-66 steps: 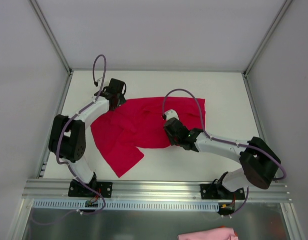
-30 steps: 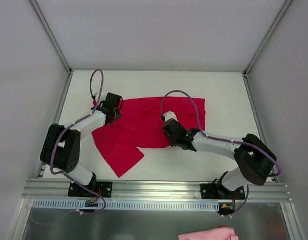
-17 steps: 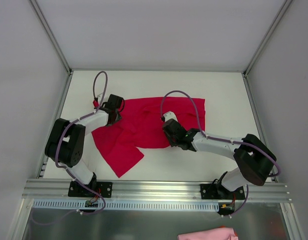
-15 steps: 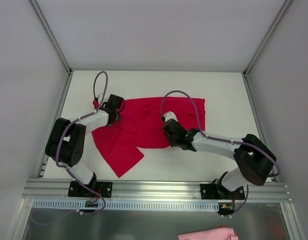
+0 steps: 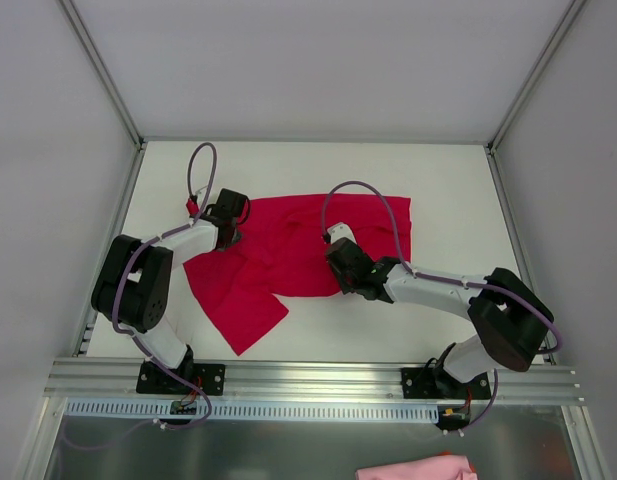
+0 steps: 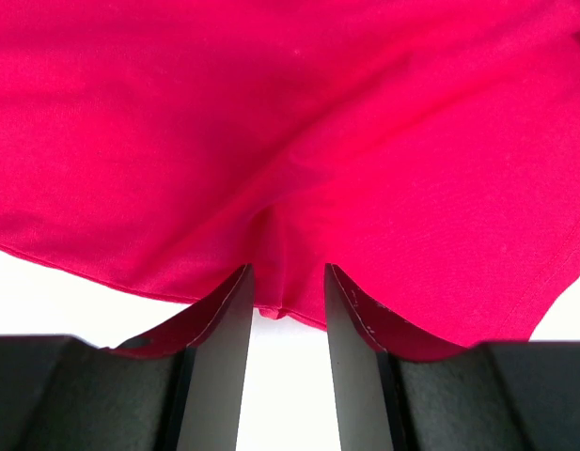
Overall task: Fold and stack the t-shirts
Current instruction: Fold the flattened tshirt in 1/3 of the way
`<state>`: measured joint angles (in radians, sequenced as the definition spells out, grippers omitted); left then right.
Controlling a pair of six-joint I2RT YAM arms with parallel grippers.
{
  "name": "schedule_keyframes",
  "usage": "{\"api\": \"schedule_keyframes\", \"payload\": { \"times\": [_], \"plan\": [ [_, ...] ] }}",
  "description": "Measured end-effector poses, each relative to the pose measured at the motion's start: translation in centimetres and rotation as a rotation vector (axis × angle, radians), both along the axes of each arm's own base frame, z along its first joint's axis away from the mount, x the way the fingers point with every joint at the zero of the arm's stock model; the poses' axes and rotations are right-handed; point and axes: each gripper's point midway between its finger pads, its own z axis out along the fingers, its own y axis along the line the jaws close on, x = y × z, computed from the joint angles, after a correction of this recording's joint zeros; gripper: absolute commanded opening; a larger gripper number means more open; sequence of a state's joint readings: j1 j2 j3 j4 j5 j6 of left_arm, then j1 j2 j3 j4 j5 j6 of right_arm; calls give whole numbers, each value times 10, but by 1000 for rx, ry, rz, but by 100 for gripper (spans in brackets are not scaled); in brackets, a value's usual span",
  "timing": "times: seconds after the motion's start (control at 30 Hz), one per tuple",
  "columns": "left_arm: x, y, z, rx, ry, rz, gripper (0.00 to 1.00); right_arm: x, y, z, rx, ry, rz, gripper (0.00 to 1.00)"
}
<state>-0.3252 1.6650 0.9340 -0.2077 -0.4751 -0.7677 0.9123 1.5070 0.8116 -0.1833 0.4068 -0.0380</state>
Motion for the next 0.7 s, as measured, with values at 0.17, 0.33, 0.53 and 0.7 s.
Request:
{"api": "schedule_keyframes", "payload": {
  "times": [0.17, 0.33, 0.53, 0.7],
  "plan": [
    [-1, 1, 0, 3, 4, 1, 31, 0, 0, 0, 0, 0, 0, 40],
    [-5, 3, -2, 14, 22, 9, 34, 0, 0, 0, 0, 0, 0, 40],
    [-9, 7, -10, 35, 55, 25, 34, 0, 0, 0, -1, 0, -1, 40],
    [-7, 7, -12, 39, 66, 39, 27, 0, 0, 0, -1, 0, -1, 40]
  ]
}}
